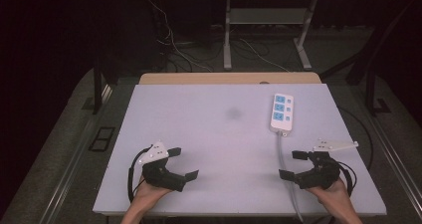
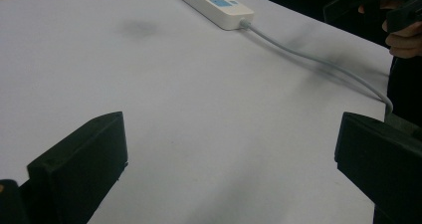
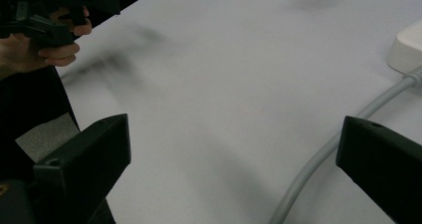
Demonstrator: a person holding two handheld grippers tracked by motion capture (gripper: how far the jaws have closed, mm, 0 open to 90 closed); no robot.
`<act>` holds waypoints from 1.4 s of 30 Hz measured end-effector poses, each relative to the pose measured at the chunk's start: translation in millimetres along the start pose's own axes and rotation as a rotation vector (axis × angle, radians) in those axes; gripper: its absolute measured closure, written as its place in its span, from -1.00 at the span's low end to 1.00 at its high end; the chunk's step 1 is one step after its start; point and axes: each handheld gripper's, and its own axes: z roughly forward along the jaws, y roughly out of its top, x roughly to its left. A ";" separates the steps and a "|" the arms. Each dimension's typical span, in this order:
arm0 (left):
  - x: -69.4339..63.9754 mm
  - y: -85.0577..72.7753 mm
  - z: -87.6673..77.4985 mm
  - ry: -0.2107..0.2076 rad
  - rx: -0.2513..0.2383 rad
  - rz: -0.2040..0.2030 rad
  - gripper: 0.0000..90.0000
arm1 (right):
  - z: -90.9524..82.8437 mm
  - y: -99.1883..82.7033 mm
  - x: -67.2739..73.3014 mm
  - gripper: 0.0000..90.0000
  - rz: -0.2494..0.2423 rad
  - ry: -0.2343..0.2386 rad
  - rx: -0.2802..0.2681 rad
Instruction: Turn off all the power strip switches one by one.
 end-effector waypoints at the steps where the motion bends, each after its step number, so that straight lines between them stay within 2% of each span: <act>1: -0.2 -0.1 0.0 0.000 -0.001 -0.002 -1.00 | 0.0 0.1 0.2 -0.99 0.000 -0.002 0.002; 21: -0.6 -2.2 -0.2 -0.006 0.003 -0.016 -1.00 | -2.4 5.7 0.4 -0.99 0.003 -0.018 0.062; 31: -1.5 -3.3 2.2 -0.012 0.014 -0.018 -1.00 | -2.3 20.9 -3.9 -0.99 -0.009 -0.011 0.087; 34: -1.5 -3.5 2.5 -0.013 0.015 -0.017 -1.00 | 0.5 26.4 -5.4 -0.99 -0.020 -0.030 0.121; 42: -1.5 -3.9 3.1 -0.014 0.017 -0.017 -1.00 | 0.8 38.6 -9.3 -0.99 -0.033 -0.039 0.138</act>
